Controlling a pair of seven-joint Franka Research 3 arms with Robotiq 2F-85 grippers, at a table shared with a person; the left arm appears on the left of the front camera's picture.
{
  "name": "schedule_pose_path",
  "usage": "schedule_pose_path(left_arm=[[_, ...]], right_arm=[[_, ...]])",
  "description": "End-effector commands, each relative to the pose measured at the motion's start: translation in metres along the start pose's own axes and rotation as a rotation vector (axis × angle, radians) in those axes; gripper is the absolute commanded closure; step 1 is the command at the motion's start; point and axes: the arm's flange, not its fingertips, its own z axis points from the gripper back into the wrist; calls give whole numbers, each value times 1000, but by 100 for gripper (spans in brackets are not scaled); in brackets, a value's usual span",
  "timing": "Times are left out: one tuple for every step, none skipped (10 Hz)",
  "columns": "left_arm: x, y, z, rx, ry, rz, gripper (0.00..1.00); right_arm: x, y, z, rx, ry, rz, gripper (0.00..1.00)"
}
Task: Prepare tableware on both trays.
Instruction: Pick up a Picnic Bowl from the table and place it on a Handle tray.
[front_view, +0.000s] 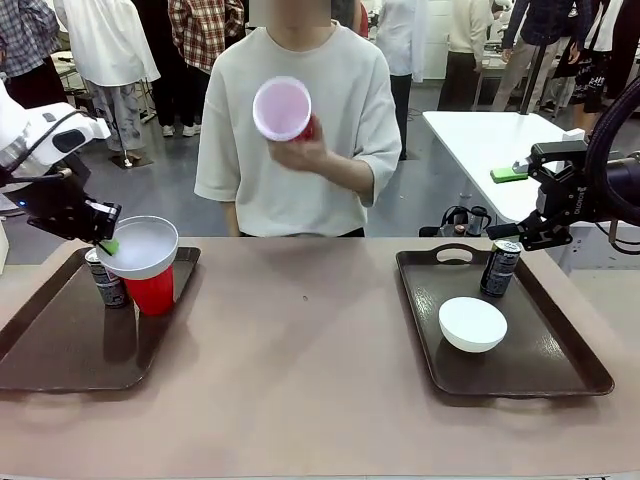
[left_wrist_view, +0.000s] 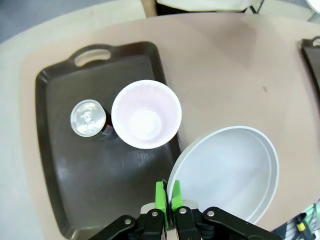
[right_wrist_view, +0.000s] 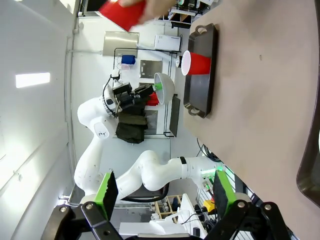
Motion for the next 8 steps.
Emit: schedule_pose_path(left_arm=[[-1,-11,-1,-14,-4,-15,100],[-1,-11,-1,-14,-4,-15,100],[-1,-11,-1,-14,-4,-15,100],[-1,-9,0,-5,2,-21,96],[-18,0,3,11,19,-54,96],[-34,13,7,53,50,-73,96],[-43,24,5,81,60,-85,96],[-48,32,-1,110,60,-115,96]], right_arm=[[-1,0,1,-7,14,11,0],[-1,0,1,-7,14,11,0],[-1,0,1,-7,14,11,0],[-1,0,1,-7,14,11,0],[-1,0,1,-7,14,11,0],[-1,0,1,-7,14,11,0],[-1,0,1,-7,14,11,0],[-1,0,1,-7,14,11,0]])
